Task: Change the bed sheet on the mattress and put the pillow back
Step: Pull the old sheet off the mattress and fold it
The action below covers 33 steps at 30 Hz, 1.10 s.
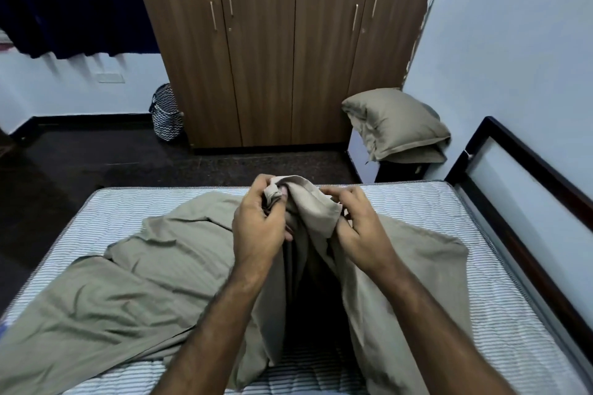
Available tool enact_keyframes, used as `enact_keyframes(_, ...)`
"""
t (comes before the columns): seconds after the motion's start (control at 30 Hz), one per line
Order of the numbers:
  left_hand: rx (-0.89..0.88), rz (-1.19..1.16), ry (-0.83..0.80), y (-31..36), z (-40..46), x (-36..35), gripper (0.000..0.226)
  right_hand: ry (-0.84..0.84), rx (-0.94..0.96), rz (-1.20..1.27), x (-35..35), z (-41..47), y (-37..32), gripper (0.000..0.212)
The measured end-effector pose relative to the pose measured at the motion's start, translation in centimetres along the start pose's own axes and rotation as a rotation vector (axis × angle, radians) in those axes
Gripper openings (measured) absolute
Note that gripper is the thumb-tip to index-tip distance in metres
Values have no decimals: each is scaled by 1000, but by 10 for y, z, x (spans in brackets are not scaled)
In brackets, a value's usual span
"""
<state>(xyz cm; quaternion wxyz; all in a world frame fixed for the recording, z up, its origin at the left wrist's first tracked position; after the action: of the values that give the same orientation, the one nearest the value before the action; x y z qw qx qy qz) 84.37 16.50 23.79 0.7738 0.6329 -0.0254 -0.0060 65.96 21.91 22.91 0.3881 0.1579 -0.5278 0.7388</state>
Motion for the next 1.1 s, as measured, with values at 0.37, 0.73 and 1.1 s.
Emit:
enact_keyframes(0.37,-73,94,-110,-3,3,-74,19,35,-67,191,44,4,27,9)
enact_keyframes(0.73,-136,71,-134,13,6,-126,29,44,-92,95,63,14,70,8)
enact_keyframes(1.1,356,703,-663,-38,-9,-144,49,145,-279,543,82,40,105,17)
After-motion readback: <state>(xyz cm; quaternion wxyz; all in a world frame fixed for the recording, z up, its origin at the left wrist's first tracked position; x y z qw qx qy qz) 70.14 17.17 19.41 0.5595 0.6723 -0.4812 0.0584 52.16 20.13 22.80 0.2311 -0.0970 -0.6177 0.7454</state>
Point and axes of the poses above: each hand's wrist, its own z-axis towards the middle knuckle, its own x-axis out of the back of the hand, y = z × x, the point moved 8 cm from there along z, towards the middle knuckle, and after that the axes turned 10 degrees about -z, right-handed, at the moved point
